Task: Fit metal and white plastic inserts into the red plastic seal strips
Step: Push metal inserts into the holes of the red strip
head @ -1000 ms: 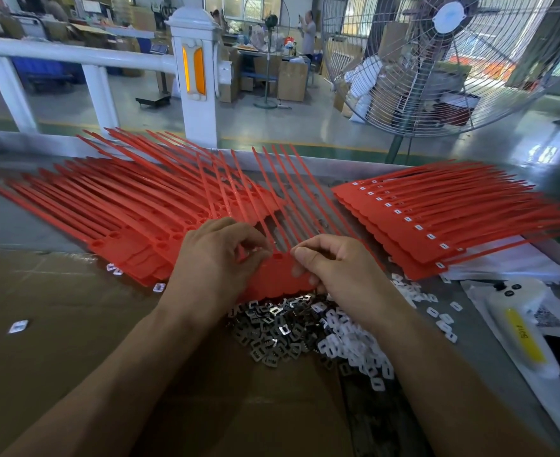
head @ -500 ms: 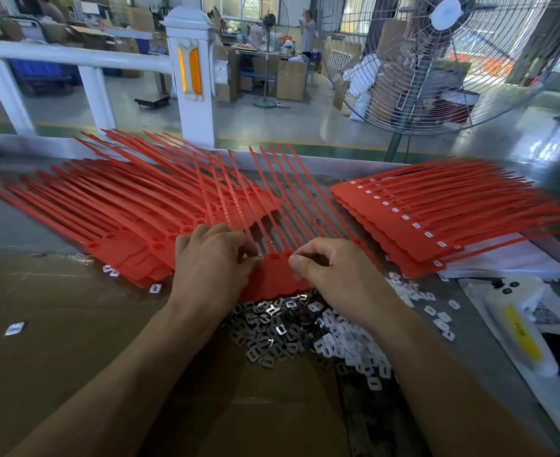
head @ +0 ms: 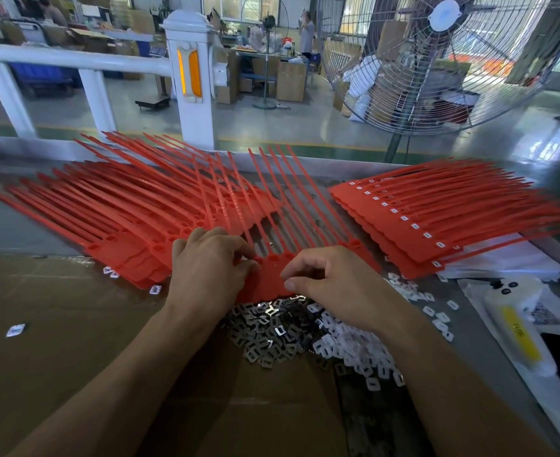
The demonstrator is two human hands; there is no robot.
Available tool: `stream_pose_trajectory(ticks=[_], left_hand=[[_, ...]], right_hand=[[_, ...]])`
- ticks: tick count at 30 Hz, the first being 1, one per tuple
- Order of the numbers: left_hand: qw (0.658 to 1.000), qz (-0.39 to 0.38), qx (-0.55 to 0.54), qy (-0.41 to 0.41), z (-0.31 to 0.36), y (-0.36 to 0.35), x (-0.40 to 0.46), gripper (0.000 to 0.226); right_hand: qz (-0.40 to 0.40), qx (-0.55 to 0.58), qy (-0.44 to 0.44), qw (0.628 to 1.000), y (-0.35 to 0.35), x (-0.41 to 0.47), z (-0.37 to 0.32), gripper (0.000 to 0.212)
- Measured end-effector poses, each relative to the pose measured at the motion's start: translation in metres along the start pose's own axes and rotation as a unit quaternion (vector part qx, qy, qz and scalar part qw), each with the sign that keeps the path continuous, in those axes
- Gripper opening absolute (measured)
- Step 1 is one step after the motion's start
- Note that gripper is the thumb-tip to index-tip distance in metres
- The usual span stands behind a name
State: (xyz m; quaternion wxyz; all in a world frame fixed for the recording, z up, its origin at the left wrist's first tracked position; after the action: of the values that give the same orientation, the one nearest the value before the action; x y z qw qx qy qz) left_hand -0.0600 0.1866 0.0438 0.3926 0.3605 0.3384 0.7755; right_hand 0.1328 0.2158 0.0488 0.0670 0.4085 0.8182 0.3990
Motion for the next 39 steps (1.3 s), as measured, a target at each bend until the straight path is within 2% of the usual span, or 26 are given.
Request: stream_pose_trajectory(ticks=[4,8,14,19,26,29,32,35,39], left_hand=[[1.0,-0.001,-0.011,0.001,-0.004,0.003,0.001,0.01],[1.0,-0.017,-0.009,-0.016,-0.004,0.004,-0.001,0.015],[0.999,-0.038,0.016,-0.03,0.0,0.003,-0.003,0.019],[0.998,-0.043,0.025,-0.043,0.002,0.004,-0.005,0.02],[0.999,-0.002,-0.034,-0.037,0.001,0.009,-0.003,0.018],[0.997,0.007,-0.059,-0.049,0.003,0.01,-0.003,0.016],[0.992,0.004,-0.094,-0.079,0.007,0.01,-0.007,0.015],[0.985,-0.014,-0.132,-0.111,0.014,0.009,-0.011,0.014],[0.975,-0.046,-0.16,-0.147,0.022,0.007,-0.016,0.015]], right_hand=[[-0.074,-0.014,0.024,0.997,-0.002,-0.001,-0.004,0.012],[-0.104,-0.055,0.045,0.992,-0.005,-0.002,-0.005,0.02],[-0.093,-0.069,0.056,0.992,-0.009,0.0,-0.005,0.008],[-0.094,-0.07,0.057,0.992,-0.011,0.0,-0.006,0.006],[-0.084,-0.042,0.044,0.995,-0.007,-0.002,-0.006,0.007],[-0.065,-0.031,0.04,0.997,-0.005,-0.002,-0.006,0.01],[-0.007,0.017,0.029,0.999,-0.001,-0.002,-0.004,0.013],[0.059,0.065,0.009,0.996,0.004,-0.001,-0.002,0.013],[0.091,0.13,-0.021,0.987,0.005,0.0,0.004,0.017]])
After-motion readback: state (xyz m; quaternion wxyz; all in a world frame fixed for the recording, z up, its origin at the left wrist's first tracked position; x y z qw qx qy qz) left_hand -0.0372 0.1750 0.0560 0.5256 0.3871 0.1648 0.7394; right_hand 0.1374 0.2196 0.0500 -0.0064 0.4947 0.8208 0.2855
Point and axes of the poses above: each hand's wrist, its own x-axis towards the middle knuckle, its own y-axis out of the back of the hand, z = x × y, the point moved 5 cm from there along x, towards the middle knuckle, and after that the axes turned 15 degrees about y, right-handed, at the moved point
